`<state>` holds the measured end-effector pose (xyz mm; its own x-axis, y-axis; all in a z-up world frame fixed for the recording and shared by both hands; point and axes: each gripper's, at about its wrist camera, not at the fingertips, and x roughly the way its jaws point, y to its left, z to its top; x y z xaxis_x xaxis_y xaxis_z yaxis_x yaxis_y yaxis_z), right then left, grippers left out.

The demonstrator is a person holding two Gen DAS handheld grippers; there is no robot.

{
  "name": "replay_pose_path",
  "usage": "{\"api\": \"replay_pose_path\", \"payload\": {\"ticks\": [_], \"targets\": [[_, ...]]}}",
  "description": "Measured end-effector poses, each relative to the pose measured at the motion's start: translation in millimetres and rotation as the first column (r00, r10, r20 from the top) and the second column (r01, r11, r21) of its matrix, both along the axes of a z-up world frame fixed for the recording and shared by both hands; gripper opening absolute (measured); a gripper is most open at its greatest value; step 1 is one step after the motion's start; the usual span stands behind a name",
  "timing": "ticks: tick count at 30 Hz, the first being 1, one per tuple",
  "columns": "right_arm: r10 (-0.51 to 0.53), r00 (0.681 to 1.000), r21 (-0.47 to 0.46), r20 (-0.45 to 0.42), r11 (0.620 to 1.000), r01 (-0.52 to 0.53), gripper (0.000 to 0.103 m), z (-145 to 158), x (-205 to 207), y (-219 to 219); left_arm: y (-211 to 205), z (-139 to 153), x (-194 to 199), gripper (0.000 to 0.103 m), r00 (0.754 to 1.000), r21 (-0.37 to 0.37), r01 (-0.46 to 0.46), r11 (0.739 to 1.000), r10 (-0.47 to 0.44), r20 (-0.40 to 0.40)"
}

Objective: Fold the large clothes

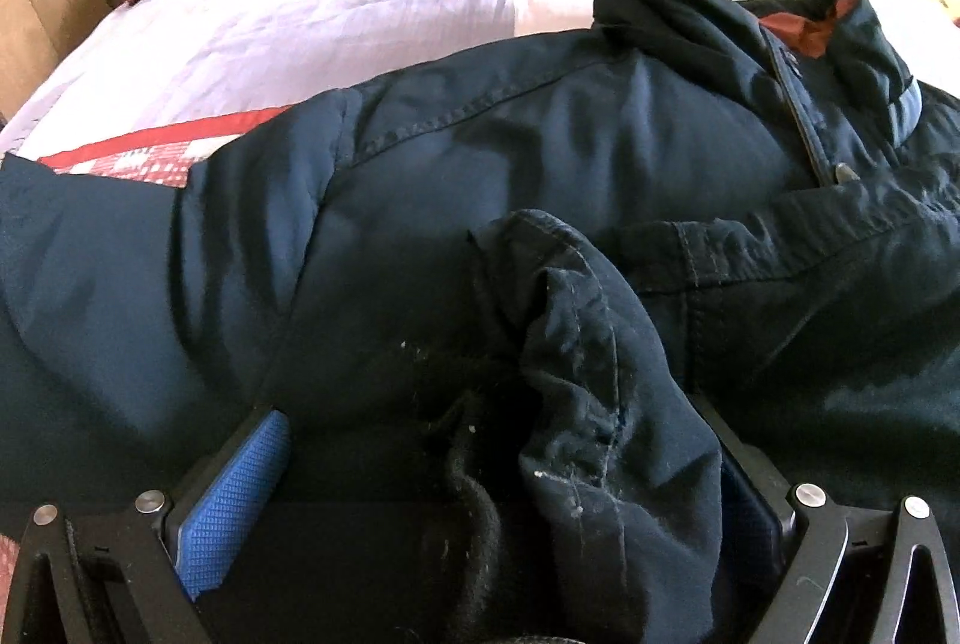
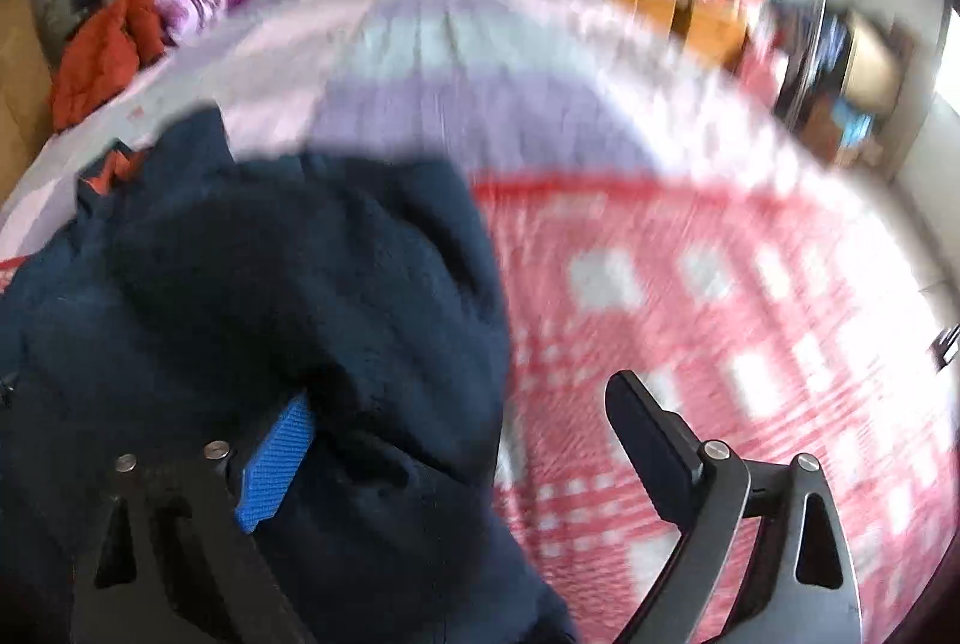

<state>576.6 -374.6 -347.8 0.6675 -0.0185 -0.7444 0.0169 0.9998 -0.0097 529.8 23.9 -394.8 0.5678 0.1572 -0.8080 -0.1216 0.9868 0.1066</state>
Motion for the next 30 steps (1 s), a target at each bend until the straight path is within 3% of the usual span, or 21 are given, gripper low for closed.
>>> {"api": "replay_pose_path", "payload": {"ticks": [4, 6, 9, 10, 13, 15, 18, 21, 24, 26, 27, 28, 29, 30], "targets": [[0.11, 0.99, 0.019, 0.084, 0.993, -0.112, 0.096, 29, 2, 24, 1, -2, -4, 0.103, 0.999, -0.013, -0.029, 1.0, 0.029, 0.017], [0.175, 0.983, 0.069, 0.046, 0.982, -0.178, 0.096, 25, 15, 42, 0, -1, -5, 0.103, 0.999, -0.004, -0.031, 1.0, 0.031, 0.019], [0.207, 0.971, -0.031, -0.12, 0.977, -0.212, 0.097, -20, 28, 61, -3, 2, -6, 0.103, 1.0, 0.016, -0.015, 1.0, 0.015, 0.014], [0.222, 0.965, -0.018, -0.138, 0.974, -0.227, 0.097, -35, 26, 59, -3, 4, -6, 0.103, 1.0, 0.022, -0.009, 1.0, 0.009, 0.011], [0.2, 0.97, -0.021, -0.137, 0.979, -0.205, 0.096, -29, 25, 58, -4, 12, -8, 0.103, 1.0, 0.036, 0.011, 0.999, -0.011, -0.006], [0.205, 0.975, -0.031, -0.087, 0.978, -0.208, 0.094, -12, 18, 61, -4, 24, -8, 0.103, 1.0, 0.017, 0.017, 1.0, -0.017, 0.009], [0.201, 0.979, -0.004, 0.044, 0.98, -0.201, 0.094, 20, 13, 65, -11, 49, -8, 0.103, 0.994, -0.026, 0.049, 0.998, -0.046, 0.101], [0.216, 0.976, 0.054, 0.019, 0.975, -0.217, 0.094, 24, 29, 86, -34, 60, 8, 0.103, 0.99, -0.076, 0.086, 0.993, -0.077, 0.121], [0.295, 0.955, 0.055, -0.016, 0.954, -0.294, 0.094, 12, 32, 120, -66, 44, 26, 0.103, 0.991, -0.052, 0.124, 0.991, -0.121, 0.058], [0.316, 0.945, 0.007, -0.087, 0.949, -0.316, 0.094, -9, 32, 132, -65, 19, 34, 0.103, 0.994, -0.007, 0.11, 0.994, -0.11, -0.022], [0.302, 0.944, -0.002, -0.137, 0.952, -0.305, 0.094, -25, 36, 123, -53, 11, 33, 0.103, 0.994, -0.029, 0.111, 0.993, -0.111, -0.009], [0.284, 0.951, 0.027, -0.123, 0.959, -0.282, 0.086, -28, 34, 109, -45, 11, 30, 0.103, 0.994, -0.042, 0.11, 0.993, -0.11, 0.009], [0.259, 0.961, 0.059, -0.102, 0.965, -0.254, 0.06, -28, 34, 89, -38, 12, 27, 0.103, 0.992, -0.041, 0.122, 0.992, -0.121, 0.021], [0.243, 0.965, 0.079, -0.098, 0.969, -0.236, 0.043, -28, 34, 73, -35, 12, 23, 0.103, 0.987, -0.023, 0.157, 0.987, -0.156, 0.025]]}}
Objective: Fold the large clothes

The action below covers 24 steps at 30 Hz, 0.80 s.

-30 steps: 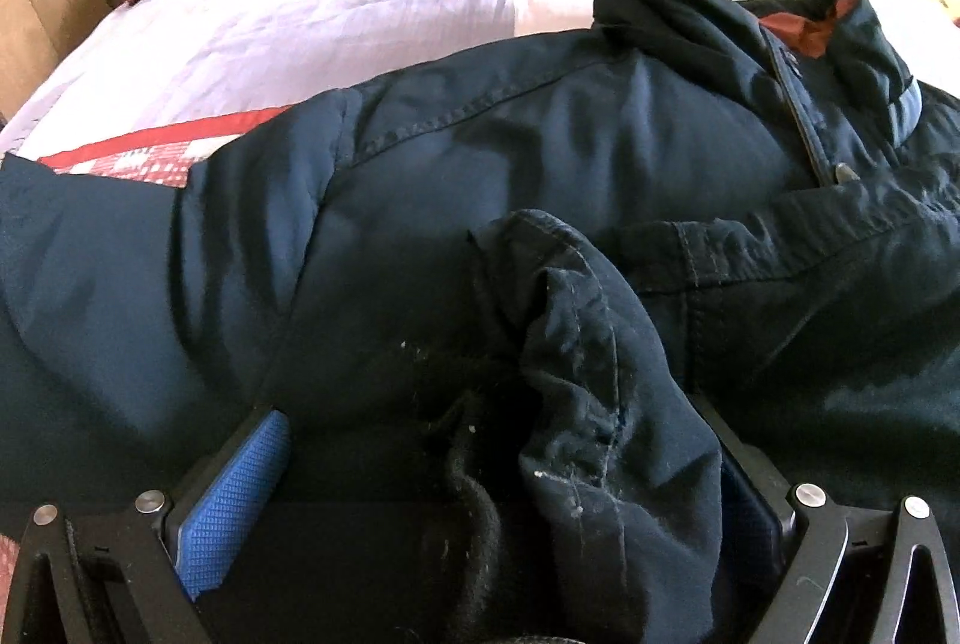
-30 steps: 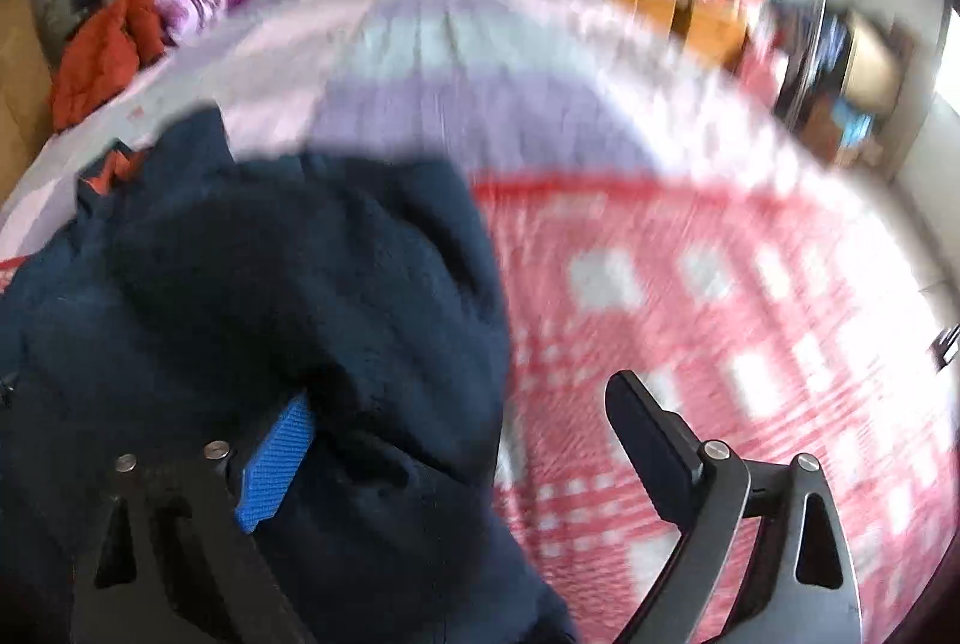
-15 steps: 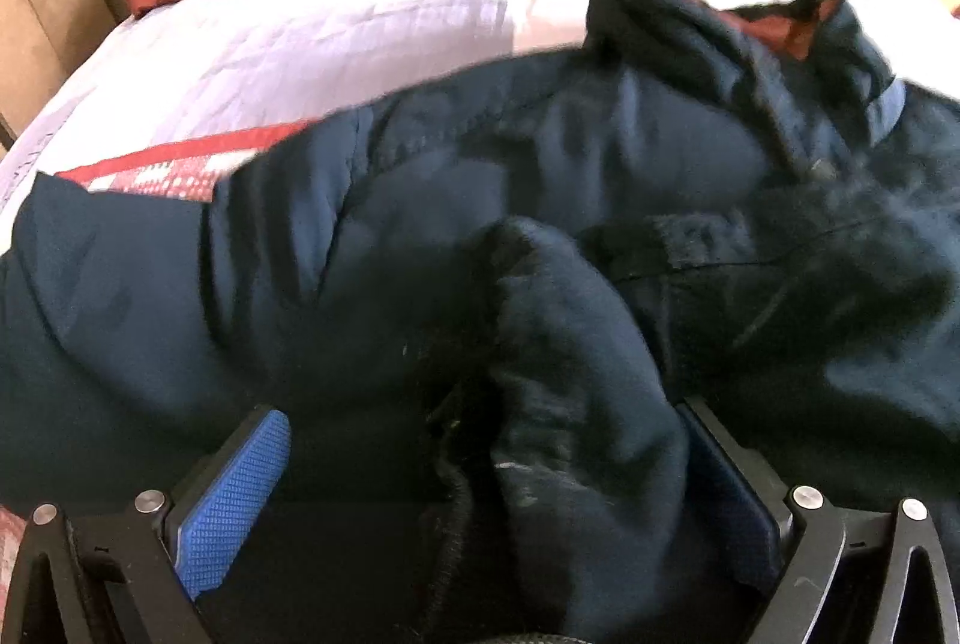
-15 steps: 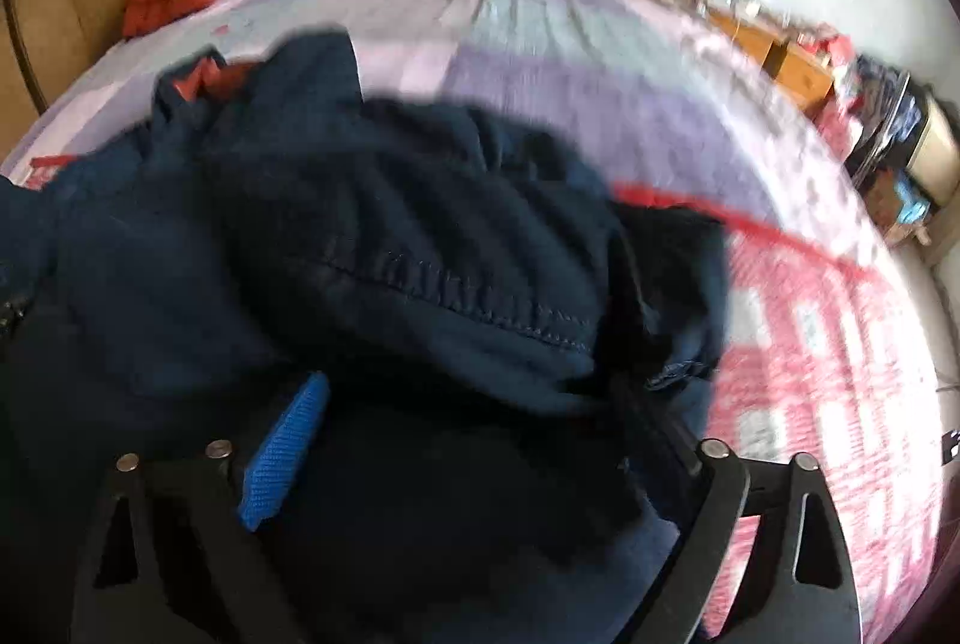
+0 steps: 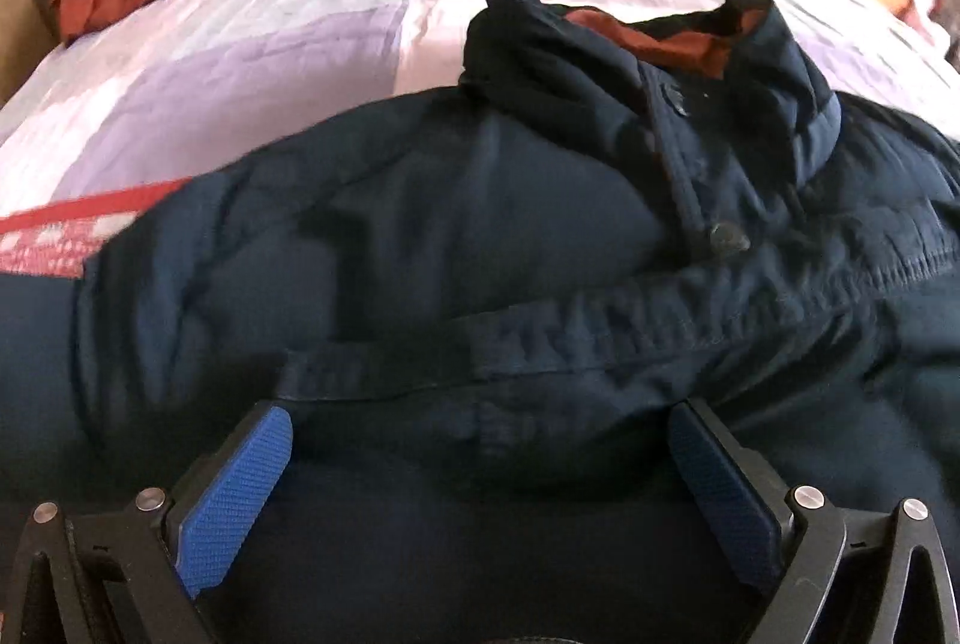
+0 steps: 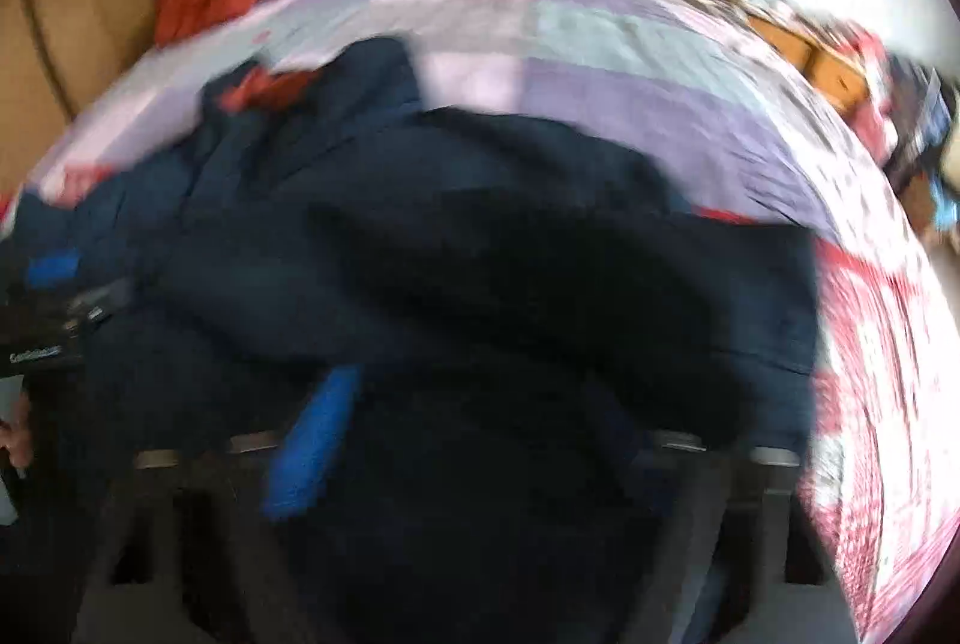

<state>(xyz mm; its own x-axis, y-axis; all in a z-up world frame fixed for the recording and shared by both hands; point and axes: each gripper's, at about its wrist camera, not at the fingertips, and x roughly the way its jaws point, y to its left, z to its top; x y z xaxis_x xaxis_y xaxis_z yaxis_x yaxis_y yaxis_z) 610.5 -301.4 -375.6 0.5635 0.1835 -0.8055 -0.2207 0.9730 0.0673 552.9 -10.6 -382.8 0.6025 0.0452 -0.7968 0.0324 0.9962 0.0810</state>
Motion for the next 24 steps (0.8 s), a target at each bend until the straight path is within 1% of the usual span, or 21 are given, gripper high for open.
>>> {"api": "replay_pose_path", "payload": {"ticks": [1, 2, 3, 4, 5, 6, 8, 9, 10, 11, 12, 13, 14, 15, 16, 18, 19, 21, 22, 24], "targets": [[-0.018, 1.0, 0.022, -0.007, 1.0, 0.018, 0.01, -1, 1, -19, 1, -1, -3, 0.103, 1.0, 0.038, 0.009, 0.999, -0.009, 0.007], [-0.037, 0.999, 0.034, -0.019, 0.999, 0.038, 0.0, -4, 2, -35, 12, -3, -5, 0.103, 1.0, 0.076, -0.024, 0.997, 0.024, 0.008], [-0.03, 0.999, 0.083, -0.038, 0.996, 0.033, 0.0, -6, 3, -48, 24, -5, -4, 0.103, 0.999, 0.036, -0.05, 0.998, 0.05, -0.005], [-0.03, 0.998, 0.106, -0.048, 0.994, 0.035, 0.0, -6, 1, -55, 43, -8, -4, 0.103, 0.995, -0.052, -0.097, 0.994, 0.095, -0.036], [-0.026, 0.998, 0.113, -0.056, 0.993, 0.033, 0.0, -6, 0, -57, 50, -9, -4, 0.103, 0.992, -0.098, -0.12, 0.988, 0.115, -0.052], [-0.016, 0.999, 0.076, -0.049, 0.997, 0.02, 0.0, -5, -1, -51, 50, -10, -5, 0.103, 0.991, -0.097, -0.13, 0.987, 0.126, -0.054], [-0.023, 0.999, -0.003, -0.032, 1.0, 0.023, 0.002, -2, -6, -36, 42, -9, -8, 0.103, 0.991, -0.036, -0.128, 0.991, 0.127, -0.036], [-0.036, 0.999, -0.021, -0.024, 0.999, 0.036, 0.006, 2, -9, -29, 39, -9, -7, 0.103, 0.991, -0.016, -0.128, 0.992, 0.127, -0.034], [-0.055, 0.998, -0.035, -0.011, 0.998, 0.055, 0.014, 8, -13, -21, 39, -10, -7, 0.103, 0.991, -0.016, -0.132, 0.991, 0.131, -0.035], [-0.067, 0.998, -0.028, 0.015, 0.997, 0.067, 0.03, 15, -19, -14, 41, -11, -5, 0.103, 0.989, -0.029, -0.139, 0.99, 0.138, -0.043], [-0.062, 0.997, 0.0, 0.05, 0.998, 0.062, 0.042, 21, -29, -10, 45, -12, -6, 0.103, 0.989, -0.04, -0.144, 0.989, 0.142, -0.048], [-0.042, 0.995, -0.006, 0.086, 0.999, 0.043, 0.073, 23, -35, -3, 44, -13, -7, 0.103, 0.988, -0.044, -0.146, 0.988, 0.144, -0.05], [-0.033, 0.996, -0.058, 0.086, 0.998, 0.038, 0.095, 14, -39, 5, 43, -12, -9, 0.103, 0.988, -0.045, -0.145, 0.988, 0.143, -0.052], [-0.046, 0.998, -0.106, 0.032, 0.993, 0.049, 0.095, 1, -37, 10, 42, -10, -10, 0.103, 0.989, -0.038, -0.143, 0.989, 0.141, -0.052], [-0.059, 0.998, -0.105, 0.009, 0.993, 0.06, 0.094, -5, -34, 12, 42, -8, -12, 0.103, 0.989, -0.03, -0.14, 0.99, 0.139, -0.05], [-0.113, 0.993, -0.124, 0.034, 0.985, 0.117, 0.094, 7, -36, 17, 43, -2, -15, 0.103, 0.99, -0.021, -0.134, 0.991, 0.133, -0.051], [-0.122, 0.991, -0.112, 0.059, 0.985, 0.128, 0.094, 15, -38, 23, 45, 0, -17, 0.103, 0.99, -0.022, -0.135, 0.991, 0.134, -0.049], [-0.085, 0.987, -0.078, 0.138, 0.992, 0.096, 0.094, 35, -49, 49, 50, 10, -27, 0.103, 0.989, -0.028, -0.144, 0.989, 0.143, -0.027], [-0.058, 0.986, -0.072, 0.154, 0.995, 0.07, 0.094, 39, -50, 63, 56, 14, -34, 0.103, 0.988, -0.035, -0.152, 0.988, 0.151, -0.016], [-0.019, 0.99, -0.057, 0.141, 0.998, 0.027, 0.094, 39, -46, 93, 67, 20, -45, 0.103, 0.985, -0.043, -0.172, 0.984, 0.172, -0.002]]}}
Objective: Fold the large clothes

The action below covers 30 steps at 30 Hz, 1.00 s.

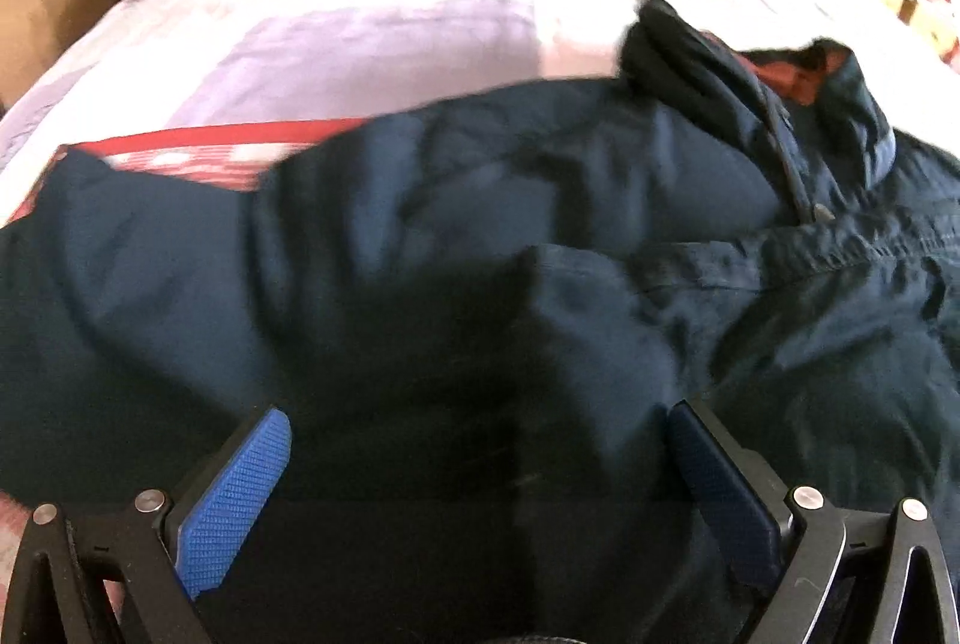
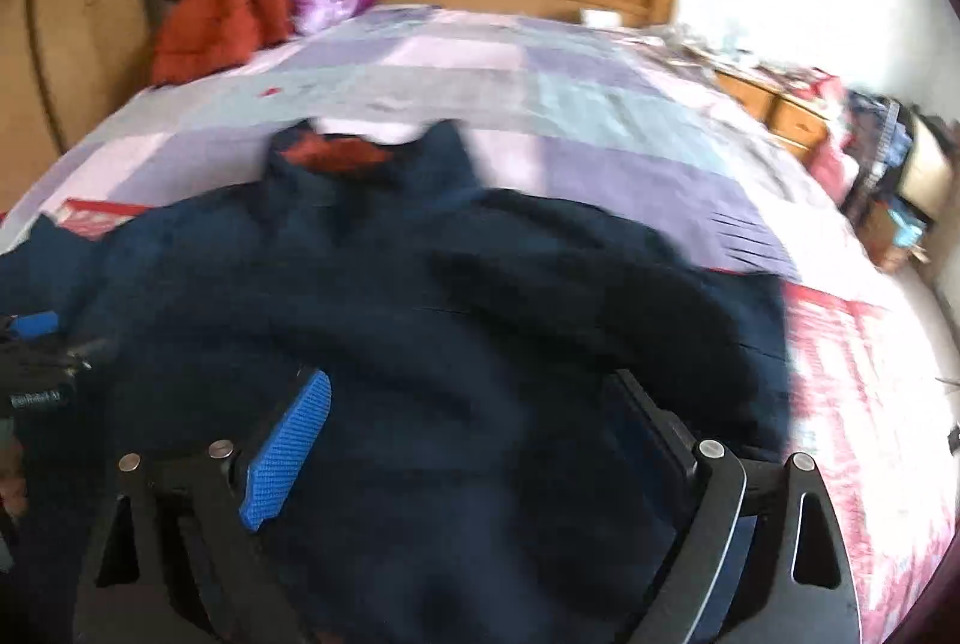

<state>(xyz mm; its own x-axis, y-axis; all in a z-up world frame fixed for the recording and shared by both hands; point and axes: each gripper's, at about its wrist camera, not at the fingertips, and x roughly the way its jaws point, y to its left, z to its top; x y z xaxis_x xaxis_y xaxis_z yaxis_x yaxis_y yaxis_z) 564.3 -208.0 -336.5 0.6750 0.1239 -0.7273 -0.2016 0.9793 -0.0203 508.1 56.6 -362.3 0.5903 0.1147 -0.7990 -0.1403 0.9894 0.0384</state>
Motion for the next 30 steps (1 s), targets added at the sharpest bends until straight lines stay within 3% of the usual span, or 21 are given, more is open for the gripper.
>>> {"api": "replay_pose_path", "payload": {"ticks": [3, 6, 10, 12, 14, 17, 20, 23, 26, 28, 30], "targets": [[0.014, 0.999, -0.016, -0.03, 1.0, -0.014, 0.094, -13, 12, 38, 31, 8, -17, 0.103, 0.999, -0.014, -0.045, 0.999, 0.045, 0.007], [-0.005, 0.99, -0.097, -0.142, 0.995, -0.009, 0.095, -61, 18, 55, 76, 17, -37, 0.103, 0.992, 0.014, -0.126, 0.992, 0.125, 0.012], [-0.004, 0.997, -0.062, -0.078, 0.998, -0.001, 0.097, -67, 10, 49, 148, 30, -64, 0.103, 0.967, -0.013, -0.252, 0.968, 0.252, 0.021], [-0.004, 0.998, -0.055, -0.068, 0.998, 0.0, 0.097, -68, 10, 48, 196, 35, -79, 0.103, 0.938, -0.059, -0.344, 0.937, 0.346, 0.018], [-0.007, 0.998, -0.059, -0.062, 0.998, 0.003, 0.097, -68, 9, 46, 249, 36, -97, 0.103, 0.894, -0.132, -0.443, 0.887, 0.448, 0.005], [-0.008, 0.998, -0.061, -0.056, 0.998, 0.005, 0.097, -68, 9, 46, 328, 27, -121, 0.103, 0.81, -0.273, -0.571, 0.774, 0.585, -0.037], [-0.008, 0.999, -0.061, -0.053, 0.998, 0.005, 0.097, -68, 5, 49, 376, 12, -131, 0.103, 0.751, -0.334, -0.641, 0.691, 0.656, -0.083], [-0.009, 0.999, -0.065, -0.05, 0.998, 0.006, 0.098, -69, 4, 49, 412, -8, -131, 0.103, 0.715, -0.417, -0.668, 0.616, 0.687, -0.13], [-0.011, 0.999, -0.067, -0.048, 0.998, 0.008, 0.098, -70, 2, 48, 435, -29, -123, 0.103, 0.694, -0.515, -0.666, 0.539, 0.701, -0.165], [-0.012, 0.999, -0.069, -0.048, 0.998, 0.008, 0.098, -70, 2, 49, 444, -39, -116, 0.103, 0.683, -0.553, -0.668, 0.499, 0.705, -0.189], [-0.011, 0.999, -0.069, -0.047, 0.998, 0.008, 0.098, -70, 2, 49, 446, -43, -109, 0.103, 0.667, -0.549, -0.684, 0.48, 0.717, -0.204]]}}
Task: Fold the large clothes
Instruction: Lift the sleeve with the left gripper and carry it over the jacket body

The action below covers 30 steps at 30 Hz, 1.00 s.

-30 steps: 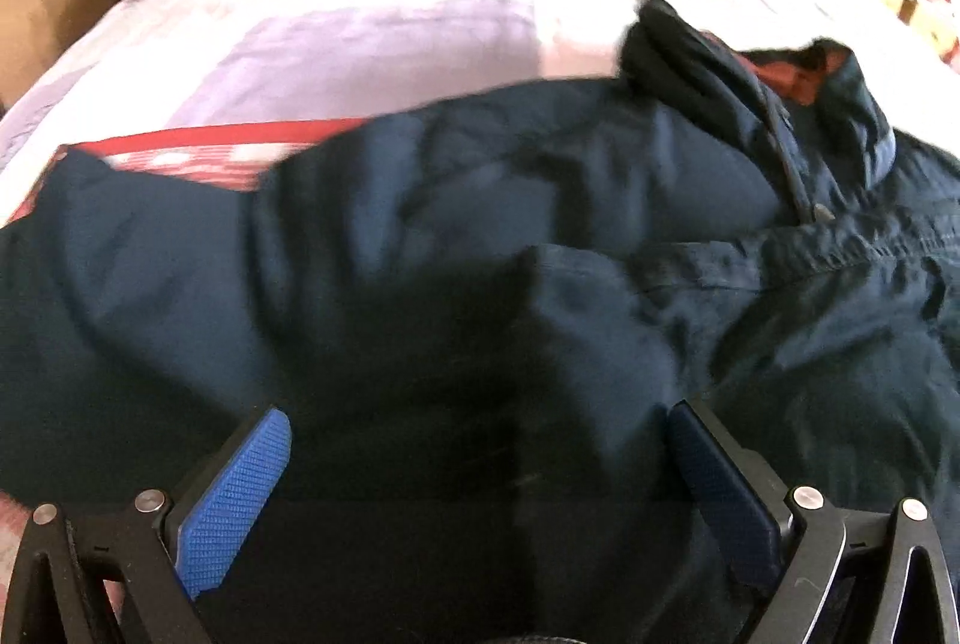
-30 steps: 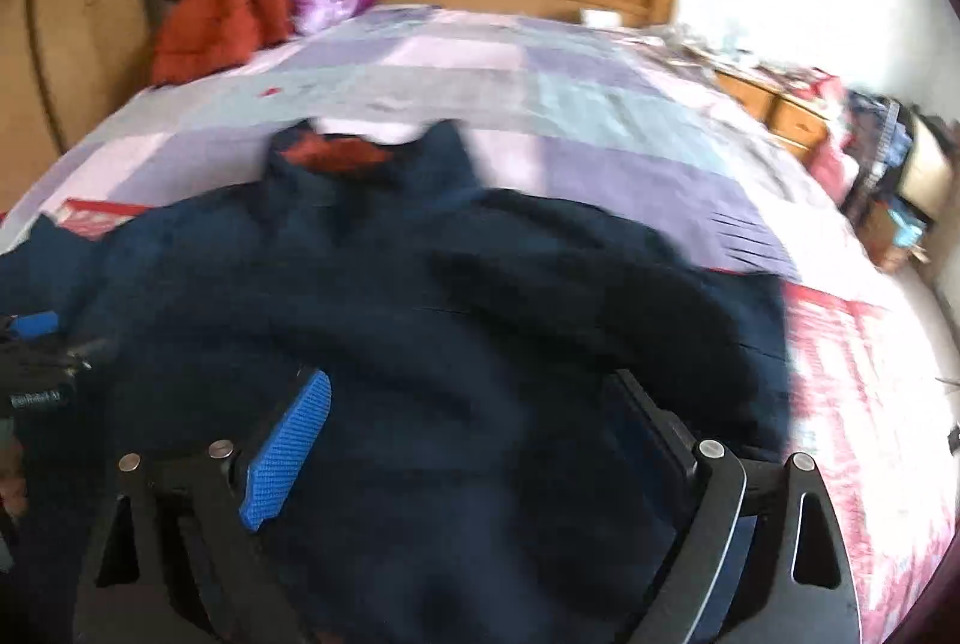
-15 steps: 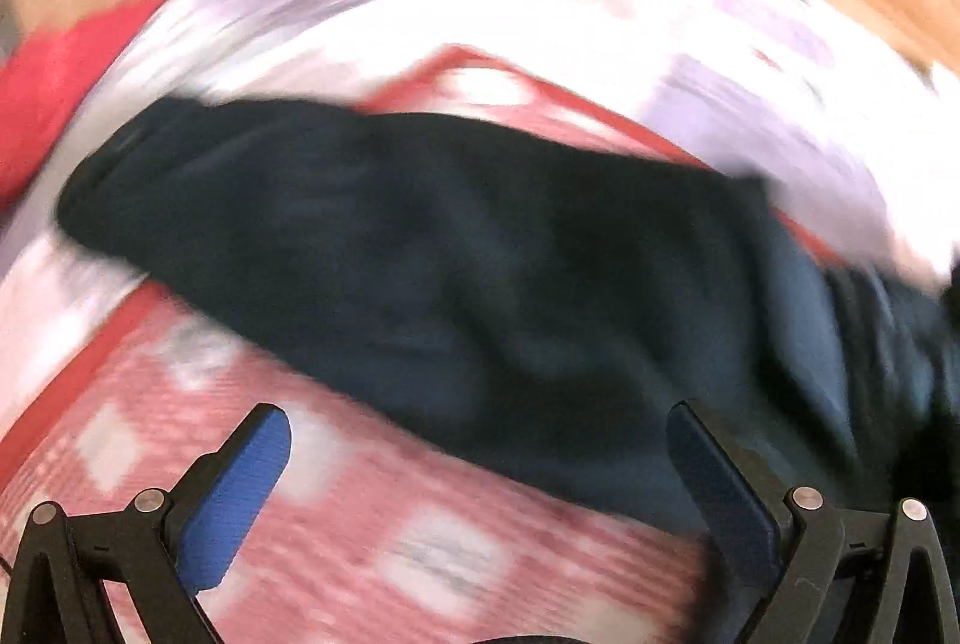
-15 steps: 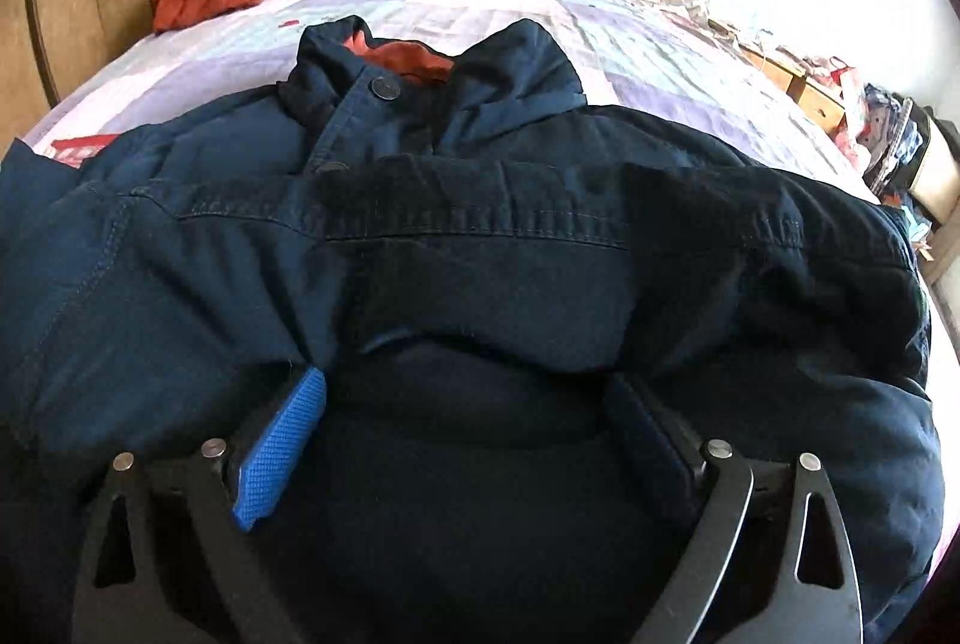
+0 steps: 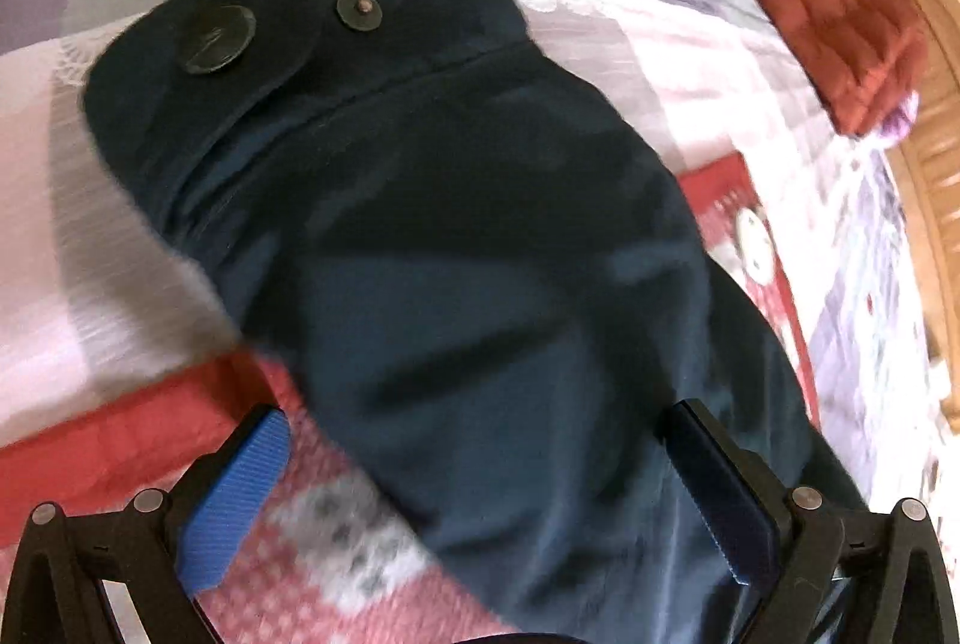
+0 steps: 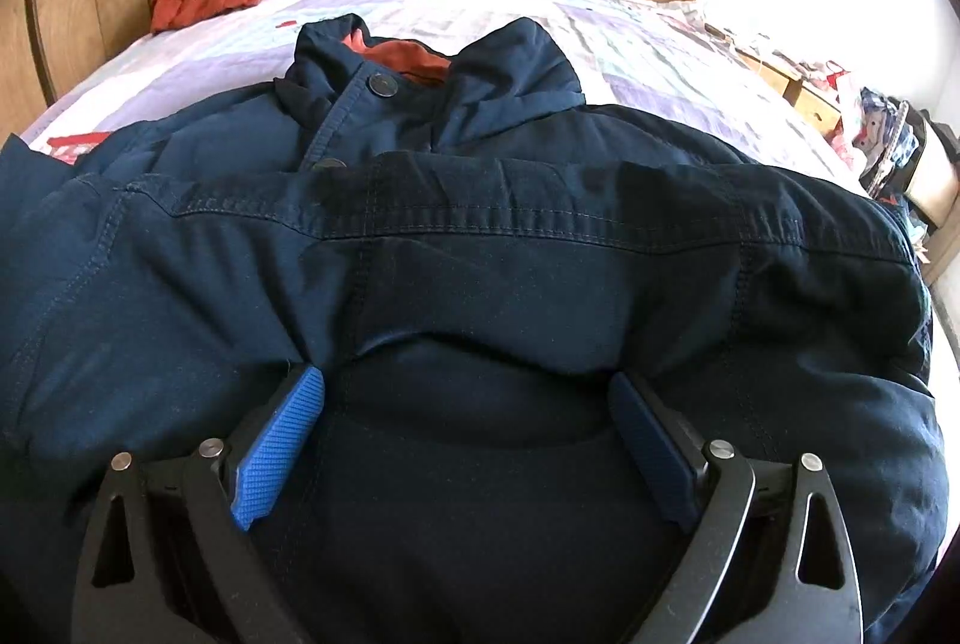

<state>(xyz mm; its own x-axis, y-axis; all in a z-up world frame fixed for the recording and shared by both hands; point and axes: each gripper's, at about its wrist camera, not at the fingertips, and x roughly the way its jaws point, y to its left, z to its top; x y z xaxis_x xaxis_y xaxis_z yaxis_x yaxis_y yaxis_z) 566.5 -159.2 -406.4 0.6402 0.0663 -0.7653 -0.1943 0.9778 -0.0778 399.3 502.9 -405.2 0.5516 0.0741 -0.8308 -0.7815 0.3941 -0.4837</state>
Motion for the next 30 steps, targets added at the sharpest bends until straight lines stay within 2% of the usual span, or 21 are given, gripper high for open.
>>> {"api": "replay_pose_path", "payload": {"ticks": [2, 3, 5, 6, 7, 8, 10, 12, 15, 18, 19, 21, 25, 30], "targets": [[-0.002, 1.0, -0.001, 0.001, 1.0, 0.002, 0.098, -1, 1, 1, 3, 1, 7, 0.103, 1.0, 0.014, -0.007, 1.0, 0.007, 0.006], [-0.002, 1.0, -0.001, 0.001, 1.0, 0.002, 0.098, -1, 1, 1, 3, 3, 12, 0.101, 1.0, 0.014, 0.006, 1.0, -0.006, 0.0], [-0.003, 1.0, -0.001, 0.001, 1.0, 0.003, 0.098, -1, 1, 1, 2, 10, 19, 0.093, 0.999, 0.01, 0.027, 1.0, -0.027, 0.042], [-0.003, 1.0, -0.001, 0.001, 1.0, 0.003, 0.098, -1, 2, 1, -1, 13, 22, 0.082, 0.997, 0.028, 0.05, 0.998, -0.051, 0.054], [-0.003, 1.0, -0.001, 0.001, 1.0, 0.003, 0.098, -2, 2, 1, -1, 12, 26, 0.058, 0.997, 0.046, 0.072, 0.996, -0.074, 0.035], [-0.002, 1.0, 0.0, 0.001, 1.0, 0.002, 0.098, -2, 2, 1, 1, 9, 28, 0.047, 0.996, 0.049, 0.085, 0.995, -0.086, 0.018], [-0.002, 1.0, -0.001, 0.001, 1.0, 0.002, 0.098, -2, 2, 1, 4, 10, 29, 0.024, 0.996, 0.047, 0.076, 0.996, -0.078, 0.048], [-0.002, 1.0, 0.0, 0.001, 1.0, 0.002, 0.098, -2, 2, 1, -4, 26, 32, 0.019, 0.995, 0.127, 0.088, 0.988, -0.094, 0.042], [-0.002, 1.0, 0.0, 0.001, 1.0, 0.002, 0.098, -2, 3, 1, -25, 57, 39, 0.017, 0.99, 0.264, 0.137, 0.955, -0.144, 0.008], [-0.002, 1.0, -0.001, 0.001, 1.0, 0.002, 0.099, -2, 3, 1, -52, 98, 39, 0.016, 0.977, 0.396, 0.189, 0.899, -0.214, 0.019], [-0.004, 1.0, -0.001, 0.001, 1.0, 0.004, 0.098, -2, 3, 2, -64, 115, 40, 0.016, 0.969, 0.443, 0.21, 0.871, -0.246, 0.024], [-0.004, 1.0, -0.001, 0.001, 1.0, 0.004, 0.098, -2, 3, 2, -84, 142, 43, 0.016, 0.954, 0.496, 0.239, 0.835, -0.296, 0.038], [-0.005, 1.0, -0.001, 0.001, 1.0, 0.005, 0.098, -3, 3, 2, -128, 191, 49, 0.015, 0.918, 0.55, 0.285, 0.785, -0.389, 0.079], [-0.007, 1.0, -0.008, -0.002, 1.0, 0.007, 0.098, -3, 5, 4, -204, 238, 61, 0.015, 0.845, 0.593, 0.36, 0.72, -0.522, 0.121]]}}
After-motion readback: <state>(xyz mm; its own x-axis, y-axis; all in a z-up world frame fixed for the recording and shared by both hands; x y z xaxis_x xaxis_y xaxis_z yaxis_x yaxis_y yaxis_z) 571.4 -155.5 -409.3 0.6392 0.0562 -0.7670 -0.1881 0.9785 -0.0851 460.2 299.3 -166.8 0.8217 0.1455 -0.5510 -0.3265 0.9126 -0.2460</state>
